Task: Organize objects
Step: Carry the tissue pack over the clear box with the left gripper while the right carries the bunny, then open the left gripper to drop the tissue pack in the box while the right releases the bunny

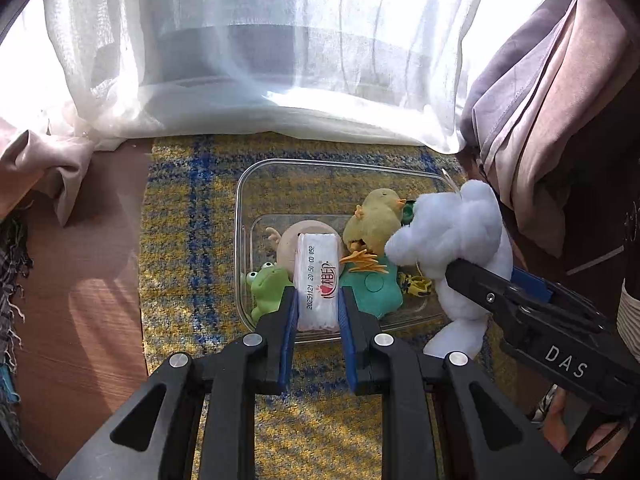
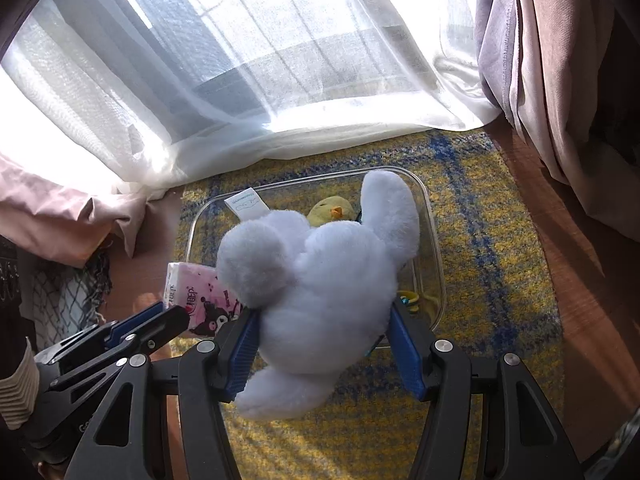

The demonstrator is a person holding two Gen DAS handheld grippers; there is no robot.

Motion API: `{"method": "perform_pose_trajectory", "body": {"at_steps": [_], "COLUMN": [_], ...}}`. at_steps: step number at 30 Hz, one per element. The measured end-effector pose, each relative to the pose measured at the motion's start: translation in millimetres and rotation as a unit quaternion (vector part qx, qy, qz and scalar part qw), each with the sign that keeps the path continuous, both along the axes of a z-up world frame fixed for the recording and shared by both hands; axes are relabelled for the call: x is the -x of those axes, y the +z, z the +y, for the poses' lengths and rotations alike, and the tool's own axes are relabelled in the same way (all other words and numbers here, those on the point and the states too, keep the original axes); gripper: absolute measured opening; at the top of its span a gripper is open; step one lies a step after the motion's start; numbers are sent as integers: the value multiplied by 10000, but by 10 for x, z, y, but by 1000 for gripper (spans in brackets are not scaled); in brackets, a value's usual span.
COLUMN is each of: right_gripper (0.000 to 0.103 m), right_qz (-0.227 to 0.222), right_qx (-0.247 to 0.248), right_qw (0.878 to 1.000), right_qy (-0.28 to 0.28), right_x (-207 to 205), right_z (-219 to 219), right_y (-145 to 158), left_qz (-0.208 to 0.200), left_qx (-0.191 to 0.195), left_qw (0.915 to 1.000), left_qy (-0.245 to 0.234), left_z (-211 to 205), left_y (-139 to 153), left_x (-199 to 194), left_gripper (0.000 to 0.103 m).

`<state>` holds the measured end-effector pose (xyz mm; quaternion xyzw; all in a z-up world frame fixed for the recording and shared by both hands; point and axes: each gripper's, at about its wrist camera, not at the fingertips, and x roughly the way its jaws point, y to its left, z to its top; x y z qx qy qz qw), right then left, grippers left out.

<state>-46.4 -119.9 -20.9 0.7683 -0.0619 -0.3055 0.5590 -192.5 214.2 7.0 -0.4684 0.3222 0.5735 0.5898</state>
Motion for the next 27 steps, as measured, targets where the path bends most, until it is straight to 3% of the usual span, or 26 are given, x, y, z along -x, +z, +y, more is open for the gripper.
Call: {"method": "perform_pose_trajectory", "body": {"at_steps": [7, 15, 23, 27], "right_gripper": [60, 60, 60, 63], "right_qz": [53, 96, -23, -257], "right_qx": [-154, -227, -573, -758], "right_qw": [9998, 9997, 9980, 9967], "right_qy": [112, 57, -248, -140], "right_x": [-89, -109, -185, -310], "right_z": [-211, -291, -333, -327], "right_y": [-104, -123, -215, -278], "left_qz": [-132, -250, 126, 389], "left_qx": [172, 121, 225, 396], "left_qw": [9998, 9993, 9995, 9984], "left_qy": [-22, -252, -186, -139], "left_z": [225, 427, 550, 547], "left_y": [-196, -208, -243, -301], "left_x": [29, -50, -13, 36], "left_gripper": [21, 21, 24, 37]}}
